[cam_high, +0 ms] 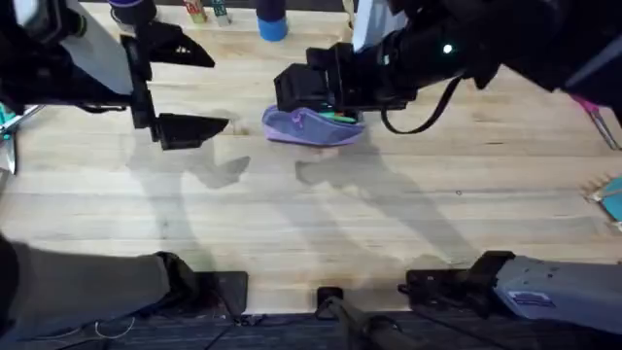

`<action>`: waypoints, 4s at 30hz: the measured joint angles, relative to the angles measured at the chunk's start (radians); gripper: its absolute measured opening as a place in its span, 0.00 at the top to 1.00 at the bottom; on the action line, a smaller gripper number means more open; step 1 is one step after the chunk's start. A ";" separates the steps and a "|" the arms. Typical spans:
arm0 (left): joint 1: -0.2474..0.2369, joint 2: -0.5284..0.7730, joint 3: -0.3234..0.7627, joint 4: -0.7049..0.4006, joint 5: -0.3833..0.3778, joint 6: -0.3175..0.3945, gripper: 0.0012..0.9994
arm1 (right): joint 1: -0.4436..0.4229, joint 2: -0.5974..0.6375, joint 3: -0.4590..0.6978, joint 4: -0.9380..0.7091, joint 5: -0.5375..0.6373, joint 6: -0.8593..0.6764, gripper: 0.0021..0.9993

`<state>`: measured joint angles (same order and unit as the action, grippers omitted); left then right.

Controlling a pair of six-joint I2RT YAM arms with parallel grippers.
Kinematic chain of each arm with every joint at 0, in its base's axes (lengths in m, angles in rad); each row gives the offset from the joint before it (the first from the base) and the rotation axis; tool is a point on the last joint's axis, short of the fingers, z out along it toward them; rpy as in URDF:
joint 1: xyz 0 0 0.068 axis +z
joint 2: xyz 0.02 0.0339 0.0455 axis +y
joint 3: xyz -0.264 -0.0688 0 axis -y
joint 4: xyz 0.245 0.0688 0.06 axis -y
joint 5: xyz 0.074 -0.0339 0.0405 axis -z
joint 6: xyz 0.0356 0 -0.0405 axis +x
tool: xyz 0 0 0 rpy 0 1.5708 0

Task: Unzip the bag, pick up the pens from the table one at a time and place them inside, then zip the bag closed.

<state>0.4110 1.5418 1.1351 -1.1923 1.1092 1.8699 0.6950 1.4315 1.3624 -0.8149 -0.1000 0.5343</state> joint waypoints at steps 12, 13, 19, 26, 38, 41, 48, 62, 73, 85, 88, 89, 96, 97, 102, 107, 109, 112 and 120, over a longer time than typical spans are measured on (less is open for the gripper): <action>-0.006 0.176 0.000 -0.019 0.085 0.067 0.01 | 0.064 0.041 0.000 0.007 0.058 0.115 0.00; -0.011 0.187 0.000 -0.028 0.087 0.068 0.01 | 0.071 0.057 0.000 0.012 0.059 0.124 0.00; -0.069 0.225 0.000 -0.061 0.095 0.070 0.01 | 0.105 0.139 0.000 0.070 0.059 0.158 0.00; -0.121 0.232 0.000 -0.072 0.073 0.101 0.01 | 0.113 0.161 0.000 0.094 0.061 0.193 0.00; -0.122 0.232 0.000 -0.070 0.070 0.134 0.01 | 0.115 0.173 0.000 0.107 0.133 0.210 0.00; -0.122 0.232 0.000 -0.070 0.069 0.136 0.01 | 0.117 0.190 0.000 0.107 0.145 0.216 0.00; -0.122 0.232 0.000 -0.070 0.069 0.136 0.01 | 0.172 0.205 0.000 0.106 0.295 0.275 0.00; -0.122 0.232 0.000 -0.070 0.069 0.136 0.01 | 0.258 0.233 0.000 0.112 0.463 0.383 0.00; -0.122 0.232 0.000 -0.070 0.069 0.136 0.01 | 0.258 0.288 0.000 0.191 0.494 0.398 0.00; -0.122 0.232 0.000 -0.070 0.069 0.136 0.01 | 0.248 0.355 0.000 0.271 0.560 0.401 0.00; -0.122 0.232 0.000 -0.070 0.068 0.136 0.01 | 0.241 0.366 0.000 0.281 0.570 0.401 0.00; -0.122 0.232 0.000 -0.070 0.068 0.136 0.01 | 0.239 0.369 0.000 0.285 0.572 0.401 0.01; -0.122 0.232 0.000 -0.069 0.068 0.136 0.01 | 0.222 0.379 0.000 0.302 0.577 0.401 0.07; -0.122 0.232 0.000 -0.069 0.068 0.136 0.01 | 0.219 0.383 0.000 0.306 0.579 0.401 0.09; -0.122 0.232 0.000 -0.068 0.068 0.136 0.01 | 0.208 0.409 0.000 0.313 0.583 0.401 0.28; -0.122 0.232 0.000 -0.068 0.068 0.136 0.01 | 0.211 0.415 0.000 0.323 0.578 0.405 0.49; -0.122 0.232 0.000 -0.068 0.068 0.136 0.01 | 0.211 0.416 0.000 0.323 0.575 0.405 0.57; -0.122 0.232 0.000 -0.068 0.068 0.136 0.01 | 0.212 0.415 0.000 0.323 0.572 0.405 0.68; -0.122 0.232 0.000 -0.068 0.068 0.136 0.01 | 0.212 0.419 0.000 0.321 0.570 0.400 0.96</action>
<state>0.2893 1.7741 1.1351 -1.2606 1.1774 2.0064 0.9066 1.8503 1.3624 -0.4934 0.4698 0.9348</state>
